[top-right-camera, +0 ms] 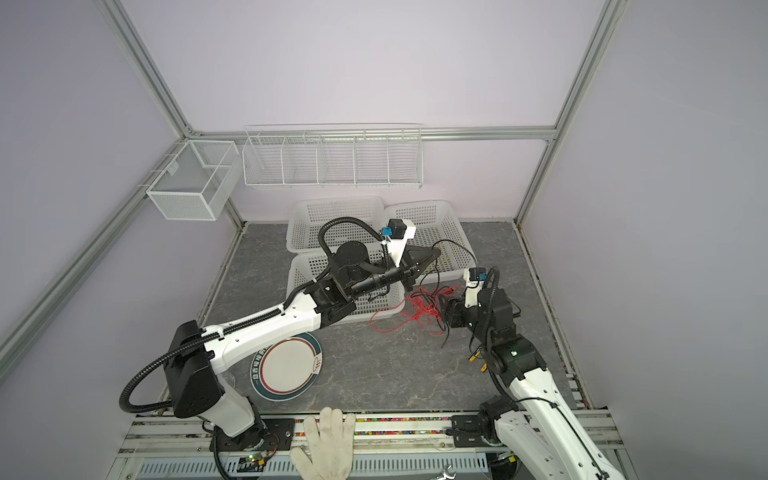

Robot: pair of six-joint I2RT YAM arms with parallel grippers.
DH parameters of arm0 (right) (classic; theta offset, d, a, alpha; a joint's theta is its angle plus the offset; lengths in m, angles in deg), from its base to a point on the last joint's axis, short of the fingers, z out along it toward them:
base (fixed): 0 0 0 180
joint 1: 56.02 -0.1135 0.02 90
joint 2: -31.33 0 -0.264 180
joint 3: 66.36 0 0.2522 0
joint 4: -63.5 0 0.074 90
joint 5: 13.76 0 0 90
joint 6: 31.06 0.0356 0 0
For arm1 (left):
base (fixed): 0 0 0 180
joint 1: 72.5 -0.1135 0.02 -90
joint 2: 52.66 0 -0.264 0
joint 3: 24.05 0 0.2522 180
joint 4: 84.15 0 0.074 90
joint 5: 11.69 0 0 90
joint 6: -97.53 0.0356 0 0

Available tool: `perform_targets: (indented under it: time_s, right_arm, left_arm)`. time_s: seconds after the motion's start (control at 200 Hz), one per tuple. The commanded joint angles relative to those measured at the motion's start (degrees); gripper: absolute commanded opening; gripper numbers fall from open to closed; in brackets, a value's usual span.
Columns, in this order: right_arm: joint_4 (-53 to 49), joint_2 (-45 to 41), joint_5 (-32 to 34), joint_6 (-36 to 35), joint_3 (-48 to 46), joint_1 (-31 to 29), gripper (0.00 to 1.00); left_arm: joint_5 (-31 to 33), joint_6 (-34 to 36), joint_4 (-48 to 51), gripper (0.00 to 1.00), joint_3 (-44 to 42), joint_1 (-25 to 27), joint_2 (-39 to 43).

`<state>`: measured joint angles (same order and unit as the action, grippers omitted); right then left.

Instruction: Untangle the cables

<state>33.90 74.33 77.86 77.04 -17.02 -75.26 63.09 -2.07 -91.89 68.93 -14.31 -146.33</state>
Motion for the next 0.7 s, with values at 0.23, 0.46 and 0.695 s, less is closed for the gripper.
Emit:
perform_targets:
  time_s: [0.23,0.46,0.695]
  right_arm:
    - [13.3,2.8,-11.5,-1.3,-1.9,-0.2,0.75]
    - [15.9,0.8,-16.5,-1.9,-4.8,-0.2,0.73]
    - [15.2,0.9,-13.3,0.8,-7.7,-0.4,0.71]
  left_arm:
    - [-3.1,-3.8,1.0,0.00,2.8,0.3,-1.4]
    - [-3.9,-5.4,1.0,0.00,4.5,0.3,-3.5]
    - [-3.5,-4.8,2.2,0.00,6.2,0.5,-4.2]
